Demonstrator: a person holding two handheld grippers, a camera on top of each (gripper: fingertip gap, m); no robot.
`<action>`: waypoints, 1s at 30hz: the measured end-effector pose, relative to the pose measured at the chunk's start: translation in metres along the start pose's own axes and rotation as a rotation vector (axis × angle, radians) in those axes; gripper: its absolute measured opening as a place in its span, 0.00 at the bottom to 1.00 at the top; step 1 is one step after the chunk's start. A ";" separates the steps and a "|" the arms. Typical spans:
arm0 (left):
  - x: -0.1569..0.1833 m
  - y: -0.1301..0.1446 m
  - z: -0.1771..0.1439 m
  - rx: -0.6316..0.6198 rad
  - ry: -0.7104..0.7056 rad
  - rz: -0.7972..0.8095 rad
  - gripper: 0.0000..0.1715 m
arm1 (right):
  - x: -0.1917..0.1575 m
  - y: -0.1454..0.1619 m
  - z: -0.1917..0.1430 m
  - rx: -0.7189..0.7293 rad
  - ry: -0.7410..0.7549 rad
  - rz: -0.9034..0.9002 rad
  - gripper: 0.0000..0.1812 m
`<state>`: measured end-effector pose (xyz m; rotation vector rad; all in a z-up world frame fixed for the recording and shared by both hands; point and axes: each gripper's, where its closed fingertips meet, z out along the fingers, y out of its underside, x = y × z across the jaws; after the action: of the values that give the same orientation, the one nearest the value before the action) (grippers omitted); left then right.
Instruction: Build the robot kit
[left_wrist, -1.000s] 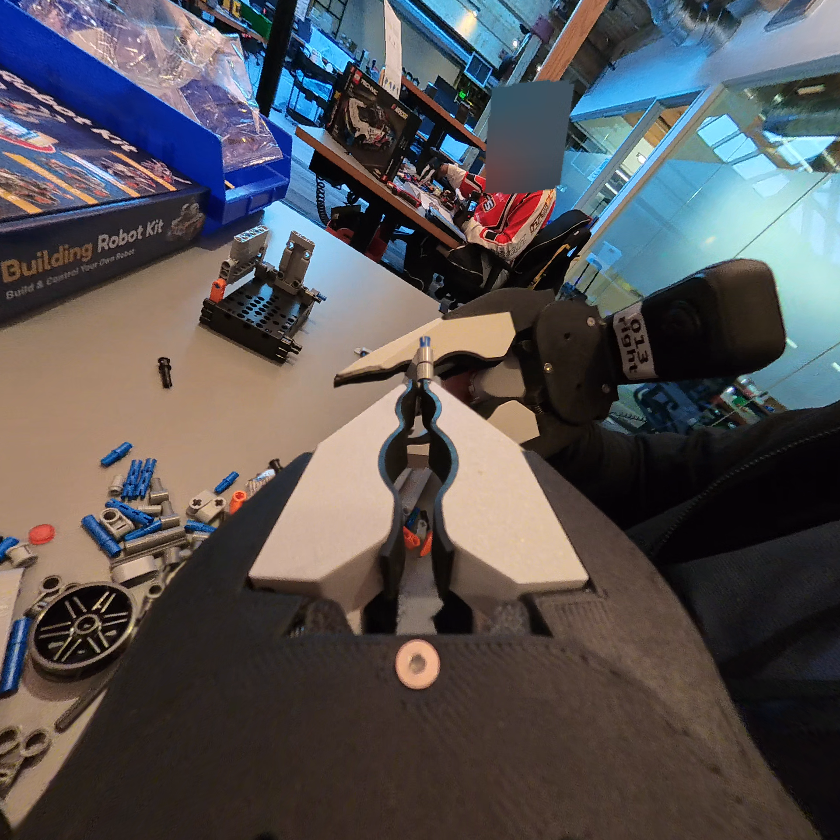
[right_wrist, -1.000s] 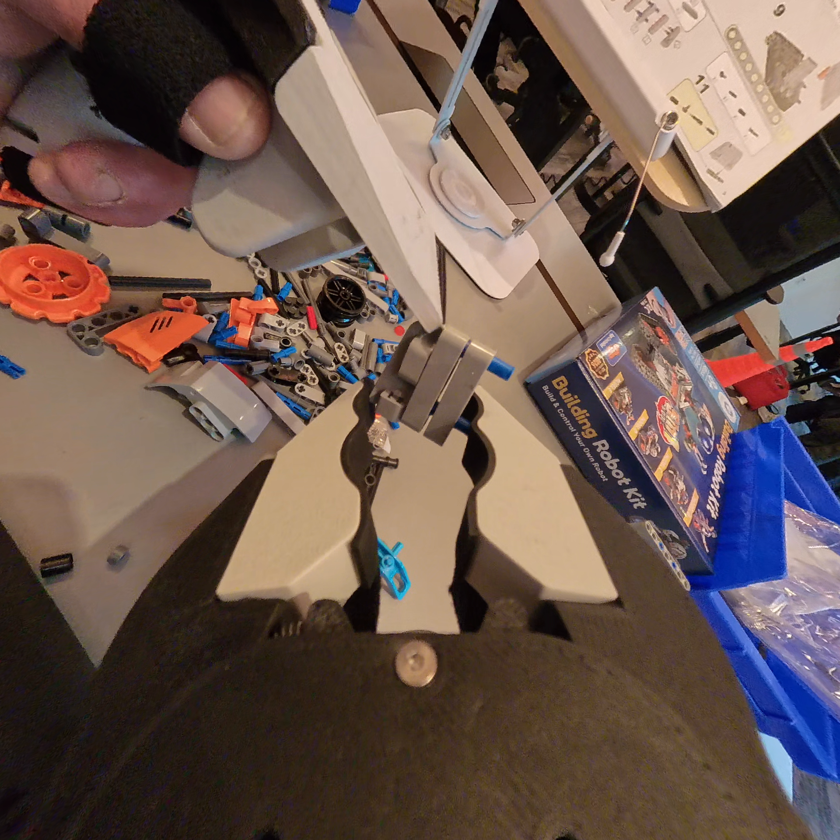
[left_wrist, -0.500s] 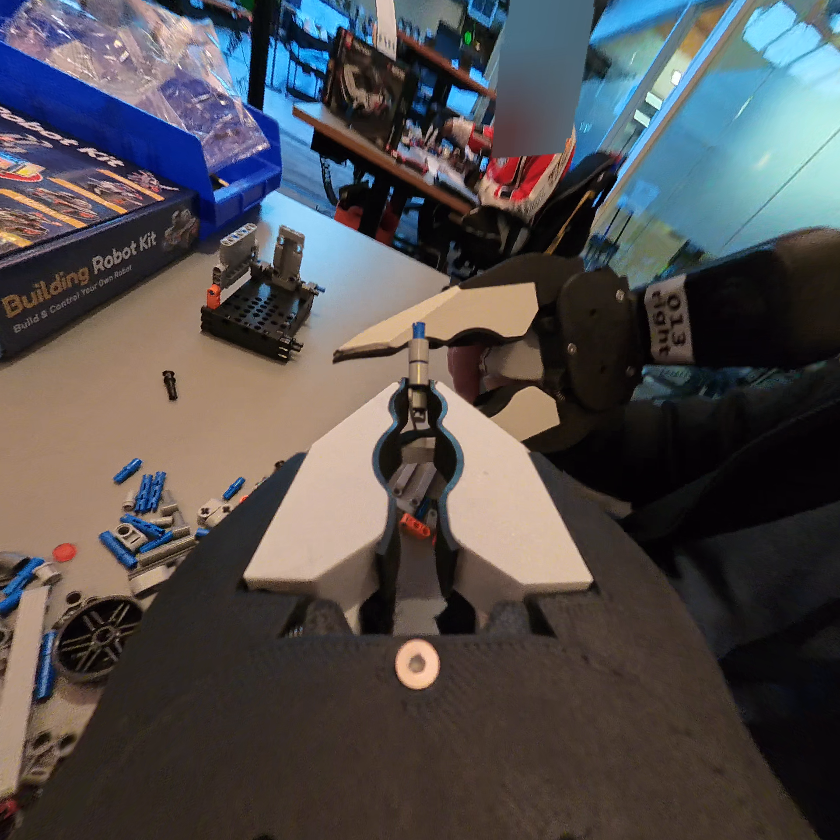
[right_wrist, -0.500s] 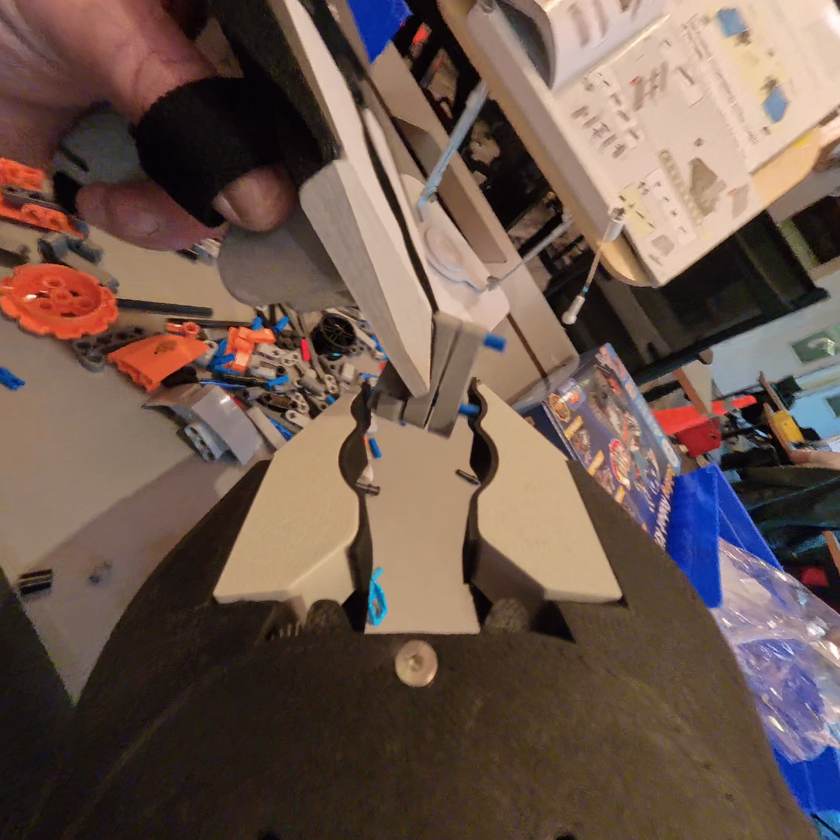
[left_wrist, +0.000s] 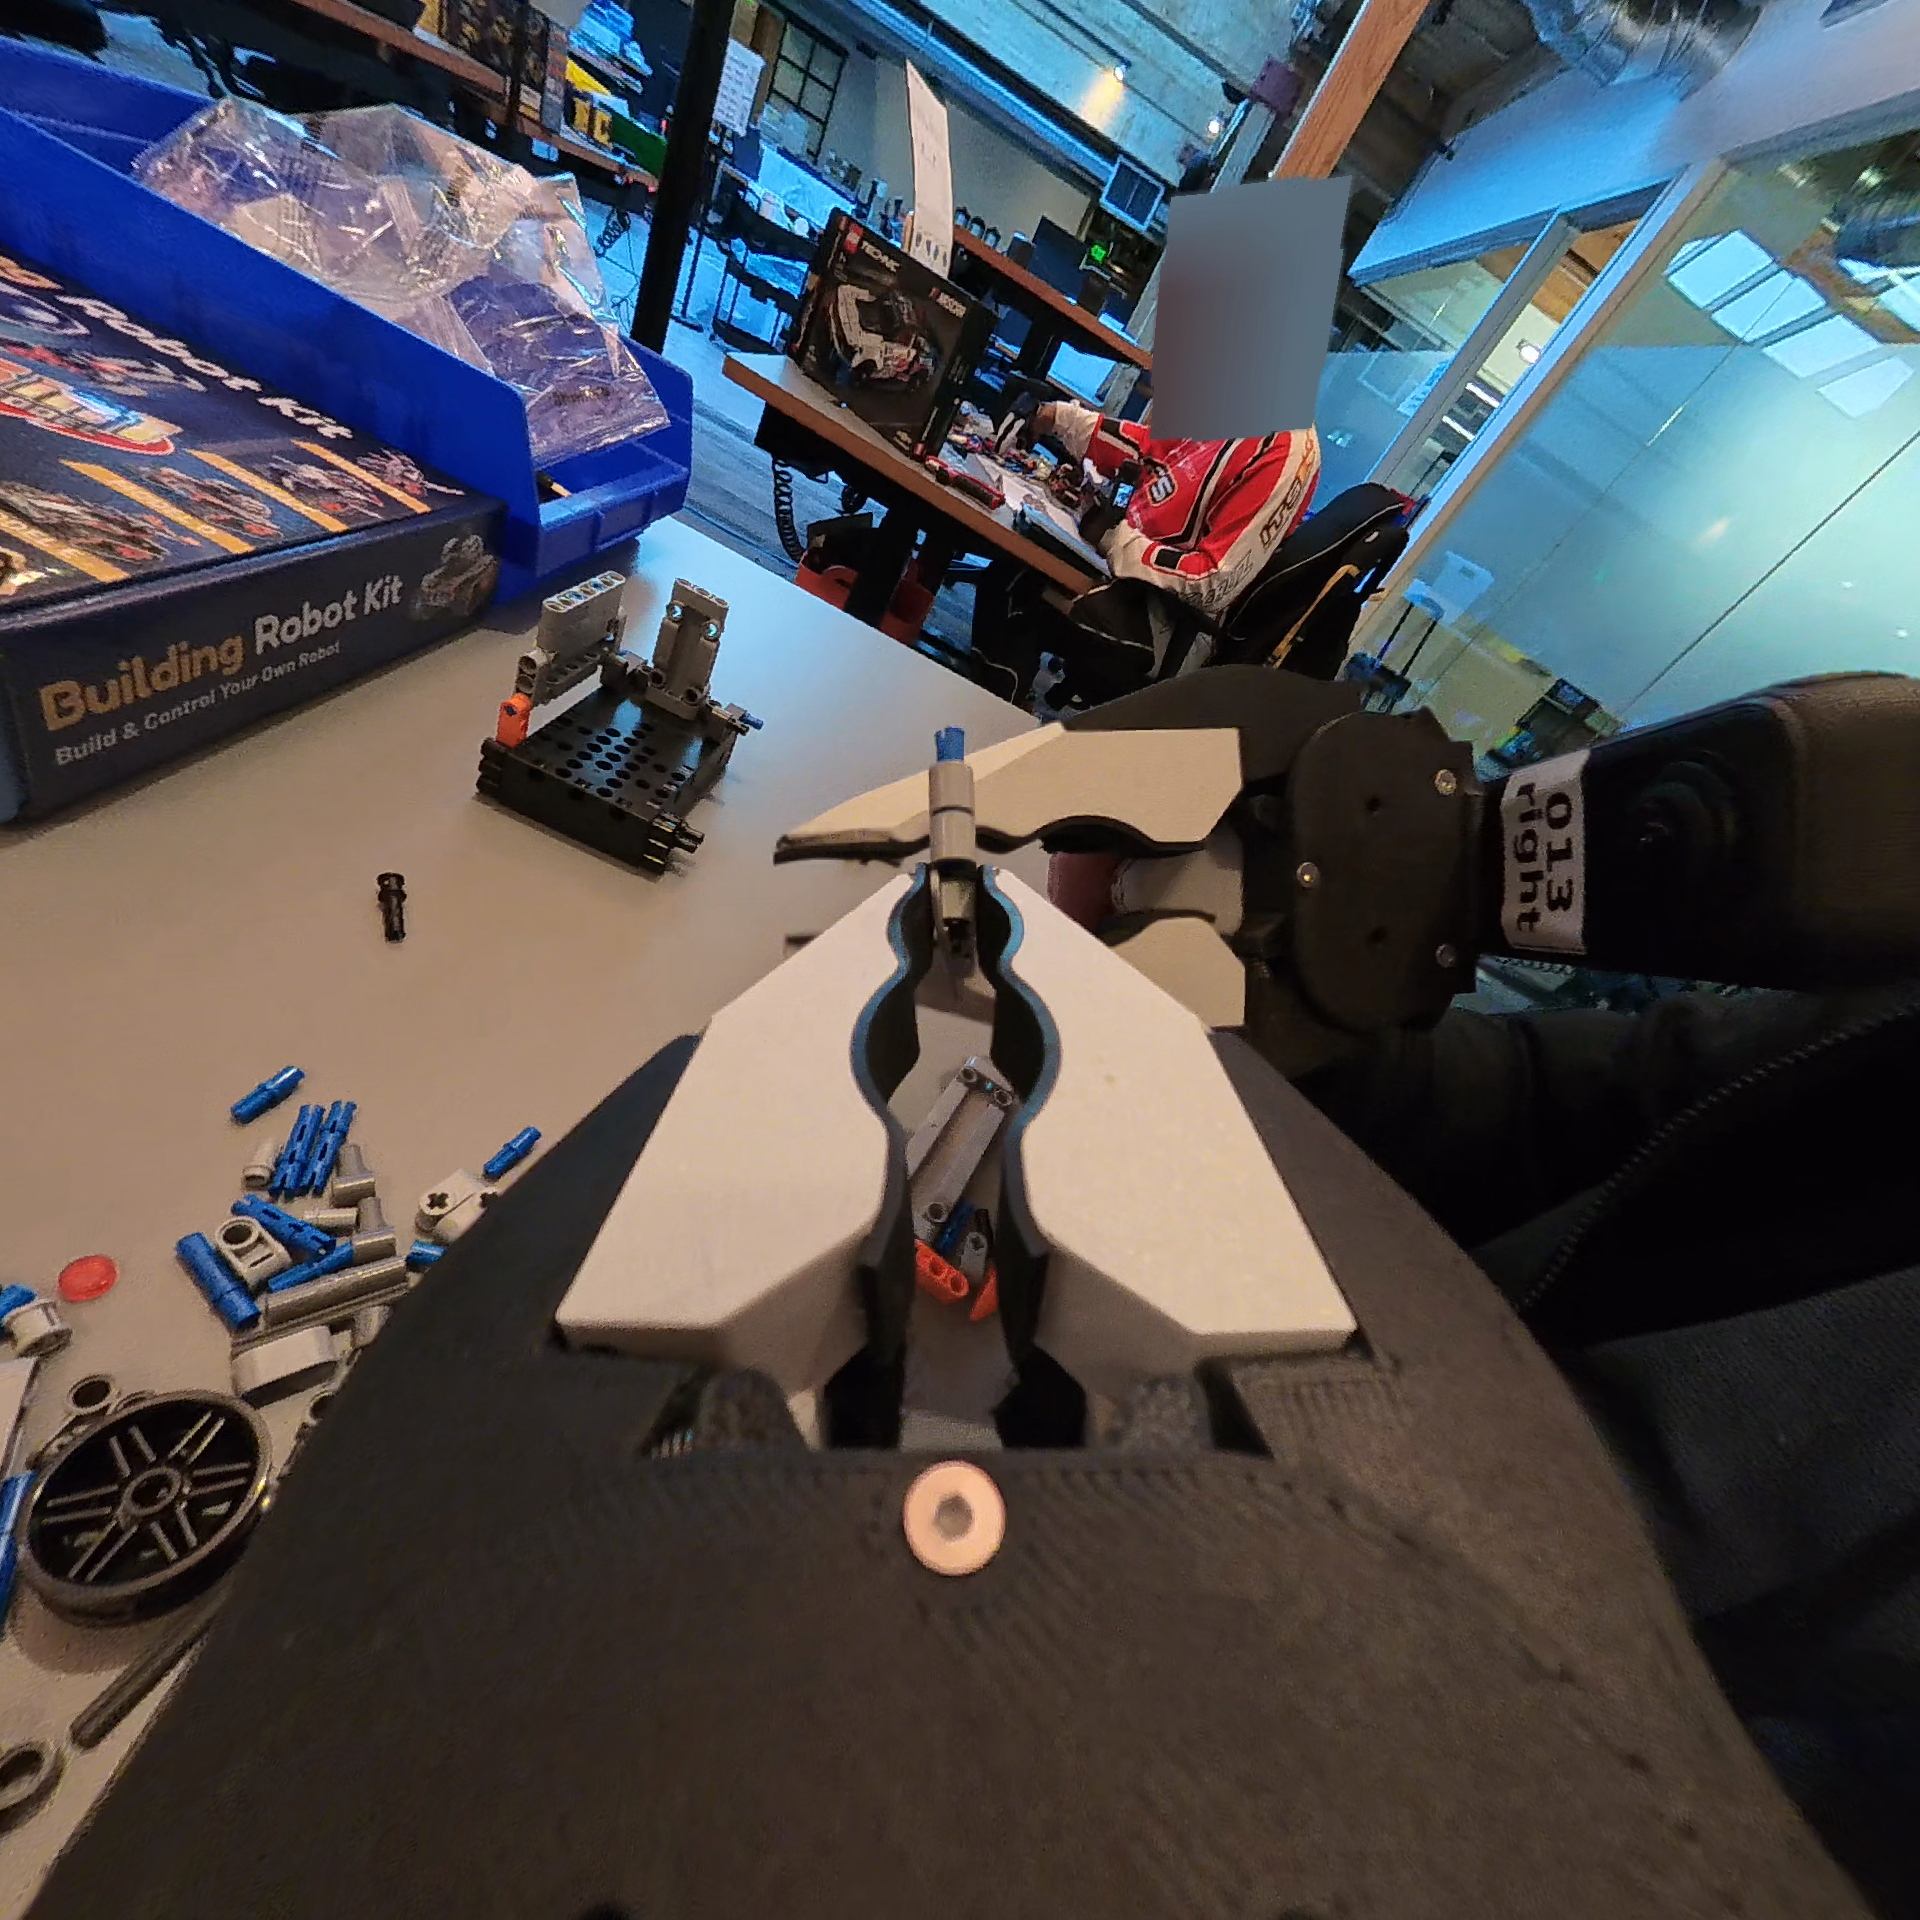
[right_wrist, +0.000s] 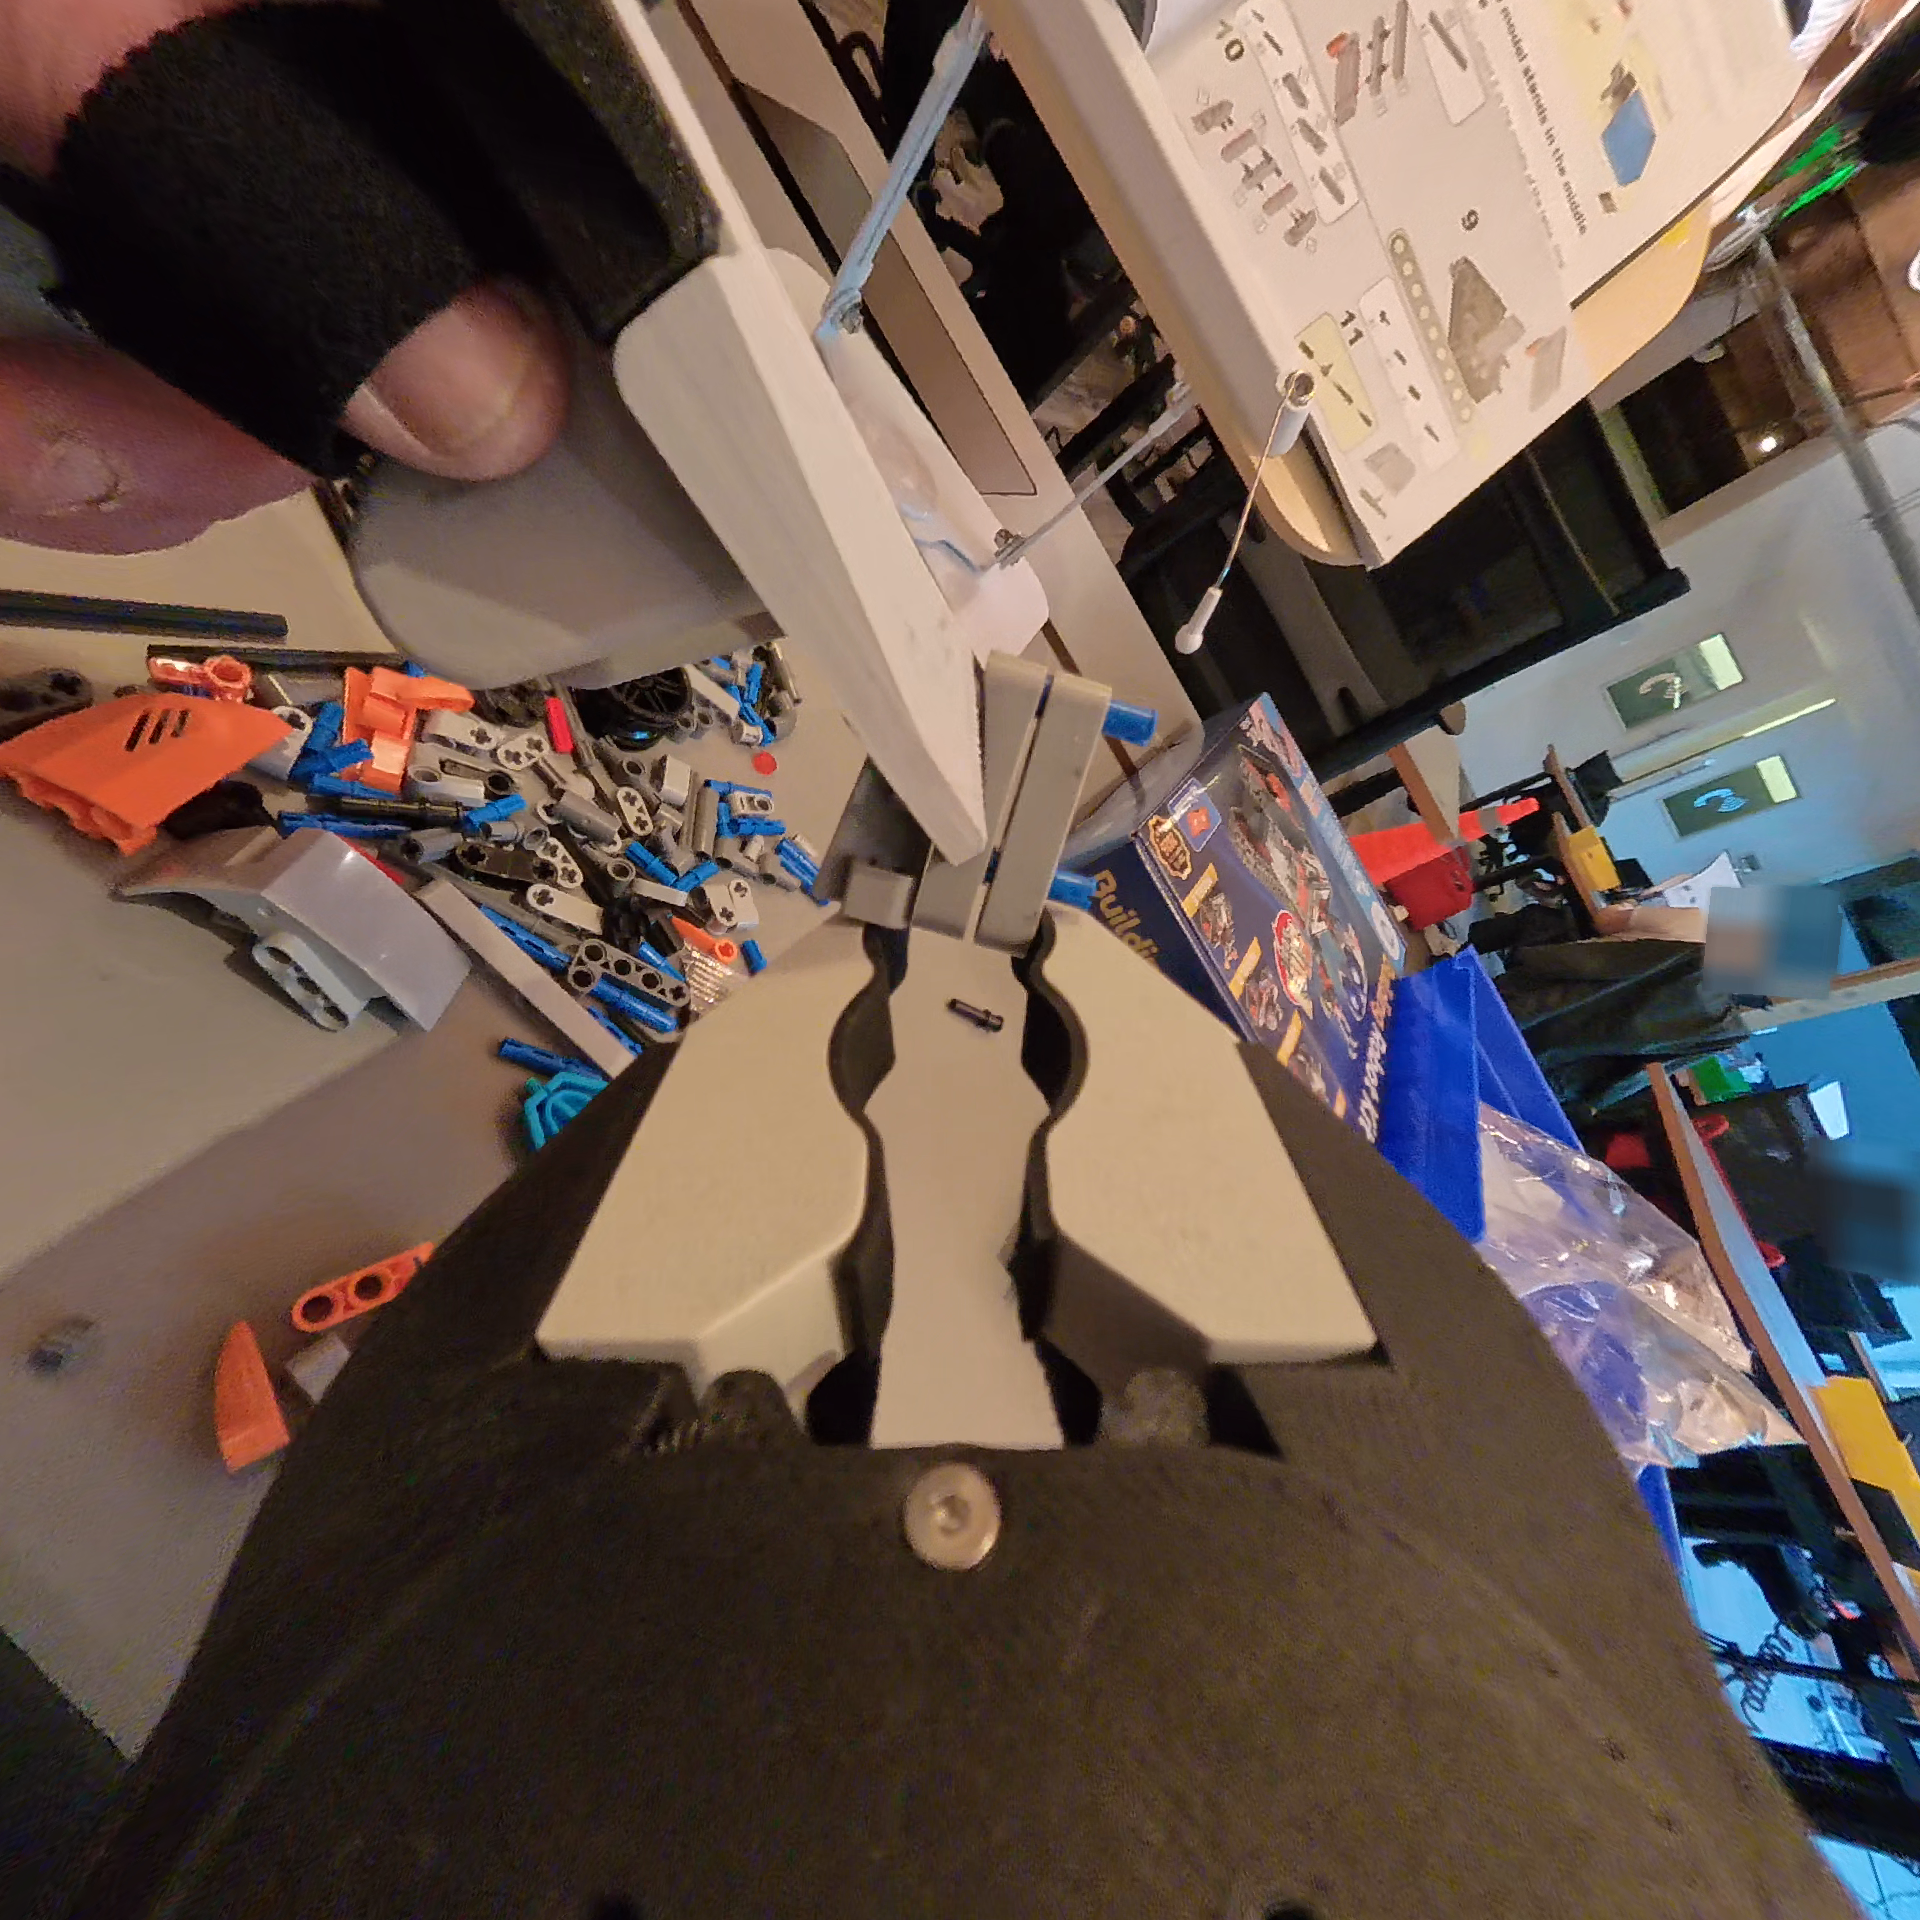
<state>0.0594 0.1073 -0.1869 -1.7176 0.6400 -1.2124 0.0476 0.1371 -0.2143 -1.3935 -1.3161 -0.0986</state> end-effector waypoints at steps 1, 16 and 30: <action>0.000 0.001 0.001 0.000 0.007 -0.010 0.02 | 0.001 0.002 0.000 -0.010 0.007 -0.006 0.03; -0.004 0.003 0.009 0.065 -0.017 -0.055 0.02 | -0.004 0.003 0.004 -0.042 -0.047 0.110 0.17; -0.004 0.001 0.009 0.049 -0.036 -0.028 0.02 | -0.002 0.003 0.005 -0.012 -0.052 0.069 0.15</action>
<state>0.0662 0.1136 -0.1910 -1.7090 0.5626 -1.2044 0.0461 0.1399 -0.2191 -1.4589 -1.3101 -0.0240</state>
